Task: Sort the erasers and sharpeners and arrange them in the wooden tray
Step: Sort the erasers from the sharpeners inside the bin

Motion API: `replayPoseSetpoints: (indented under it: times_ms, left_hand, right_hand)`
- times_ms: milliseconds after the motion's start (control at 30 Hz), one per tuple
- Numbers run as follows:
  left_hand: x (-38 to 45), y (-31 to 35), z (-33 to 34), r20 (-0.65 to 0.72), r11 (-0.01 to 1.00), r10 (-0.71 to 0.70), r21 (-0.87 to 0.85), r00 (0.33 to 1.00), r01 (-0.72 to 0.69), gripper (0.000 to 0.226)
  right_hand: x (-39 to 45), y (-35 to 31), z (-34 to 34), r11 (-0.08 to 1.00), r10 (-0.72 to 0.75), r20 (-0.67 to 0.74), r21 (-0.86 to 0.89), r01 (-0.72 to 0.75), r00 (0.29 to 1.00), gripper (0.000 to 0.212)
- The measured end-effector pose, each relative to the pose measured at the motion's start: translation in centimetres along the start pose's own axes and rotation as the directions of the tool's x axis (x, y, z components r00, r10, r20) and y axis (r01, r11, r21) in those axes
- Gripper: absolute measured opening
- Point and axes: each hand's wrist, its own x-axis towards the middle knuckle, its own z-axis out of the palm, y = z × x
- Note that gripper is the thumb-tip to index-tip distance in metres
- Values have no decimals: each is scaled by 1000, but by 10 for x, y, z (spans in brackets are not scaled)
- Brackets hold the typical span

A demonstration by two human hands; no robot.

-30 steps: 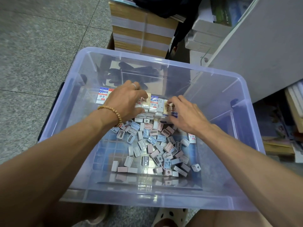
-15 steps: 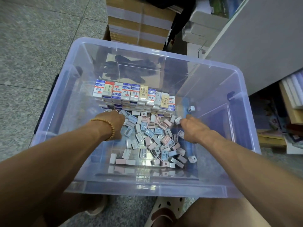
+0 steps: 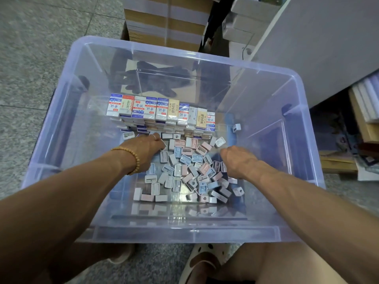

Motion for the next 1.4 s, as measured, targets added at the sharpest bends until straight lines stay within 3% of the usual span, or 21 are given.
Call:
replayPoseSetpoints:
  times_ms: [133,267,400,533,600,700,800,867,1000,1233,1400]
  left_hand:
    - [-3,-2,-2,-75,1000,-14,-1,997,14,41]
    - [-5,-11,-6,-206,967,-208,-188,956,169,22]
    - [-7,-15,2,-171,969,-244,-91,955,231,33]
    - [-7,-16,4,-134,983,-184,5,974,186,38]
    - [-8,-11,4,-82,991,-134,-37,988,131,42]
    - [-12,-2,5,29,993,-55,-102,998,57,49]
    - [-13,0,8,59,985,-57,-157,997,66,52]
    - [-13,1,10,30,988,-80,-130,996,83,48]
    - [-9,8,18,51,981,-84,-169,995,91,41]
    - [-1,9,11,212,959,-129,-222,969,176,16]
    - [-10,-11,2,152,962,-254,-61,955,266,22]
  right_hand:
    - [0,-7,7,999,-33,86,2,33,996,51]
    - [0,-13,7,997,-63,149,62,54,987,53]
    - [-3,-13,-2,997,-77,215,46,68,974,23]
    - [-6,-16,-6,995,-92,252,56,81,963,43]
    - [-3,-17,-9,993,-103,242,76,87,965,41]
    - [2,-15,-19,987,-104,169,141,81,980,8]
    - [5,-10,-26,965,-83,81,256,59,993,7]
    - [9,-7,-27,925,-64,9,375,55,998,18]
    - [9,-11,-26,826,-128,-73,545,147,989,19]
    - [9,-20,-25,818,-197,-73,538,205,978,21]
    - [9,-23,-28,809,-217,-110,537,241,970,30]
